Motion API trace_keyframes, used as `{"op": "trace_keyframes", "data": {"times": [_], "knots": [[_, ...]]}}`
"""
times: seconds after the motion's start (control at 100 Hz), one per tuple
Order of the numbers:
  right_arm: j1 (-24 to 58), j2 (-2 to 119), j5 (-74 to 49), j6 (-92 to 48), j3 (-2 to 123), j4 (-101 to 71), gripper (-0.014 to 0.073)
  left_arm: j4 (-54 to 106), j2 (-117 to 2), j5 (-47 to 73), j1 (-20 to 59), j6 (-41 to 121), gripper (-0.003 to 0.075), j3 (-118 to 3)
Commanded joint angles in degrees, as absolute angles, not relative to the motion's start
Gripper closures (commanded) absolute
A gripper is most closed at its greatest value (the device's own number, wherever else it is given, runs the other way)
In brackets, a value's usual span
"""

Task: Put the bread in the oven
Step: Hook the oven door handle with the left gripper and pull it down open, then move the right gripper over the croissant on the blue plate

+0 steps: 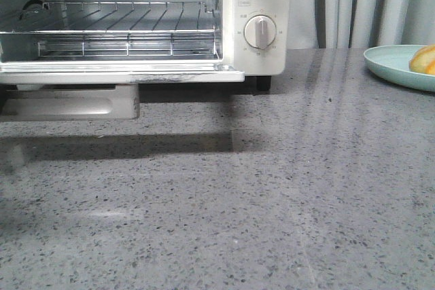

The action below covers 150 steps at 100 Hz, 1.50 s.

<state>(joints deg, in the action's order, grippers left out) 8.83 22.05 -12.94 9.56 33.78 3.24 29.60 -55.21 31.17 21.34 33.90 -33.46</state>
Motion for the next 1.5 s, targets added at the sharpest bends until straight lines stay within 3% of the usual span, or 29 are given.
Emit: {"op": "trace_keyframes", "data": {"times": [0.0, 0.21, 0.46, 0.73, 0.85, 1.0, 1.1, 1.49], "knots": [[8.52, 26.05, -9.92, 9.48, 39.04, 4.51, 0.0652, 30.81, -54.66, 26.73, 21.51, 33.78, 0.0741, -35.26], [8.52, 36.98, -18.05, 9.48, 51.0, 4.64, 0.0652, 30.94, -54.66, 29.62, 21.51, 33.78, 0.0741, -35.26], [8.52, 52.64, -38.41, 9.48, 65.87, 9.31, 0.0651, 30.94, -54.66, 32.67, 21.51, 33.78, 0.0741, -35.26], [6.15, 64.18, -42.43, 9.57, 71.51, 12.75, 0.0647, 30.94, -48.43, 36.27, 21.51, 33.78, 0.0741, -35.26], [4.46, 67.4, -42.29, 9.61, 71.51, 11.46, 0.0566, 30.94, -42.23, 37.75, 21.51, 33.78, 0.0741, -35.26], [1.69, 71.13, -41.94, 9.7, 71.51, 11.32, 0.0321, 31.28, -34.26, 38.41, 21.51, 33.68, 0.0741, -35.26], [-0.67, 73.72, -40.67, 10.0, 71.51, 11.32, 0.0226, 31.4, -30.07, 38.41, 21.51, 33.68, 0.0741, -35.26], [-4.05, 84.6, -39.07, 12.51, 71.51, 10.74, 0.0225, 31.4, -25.72, 38.62, 21.51, 33.68, 0.0741, -35.26]]}}
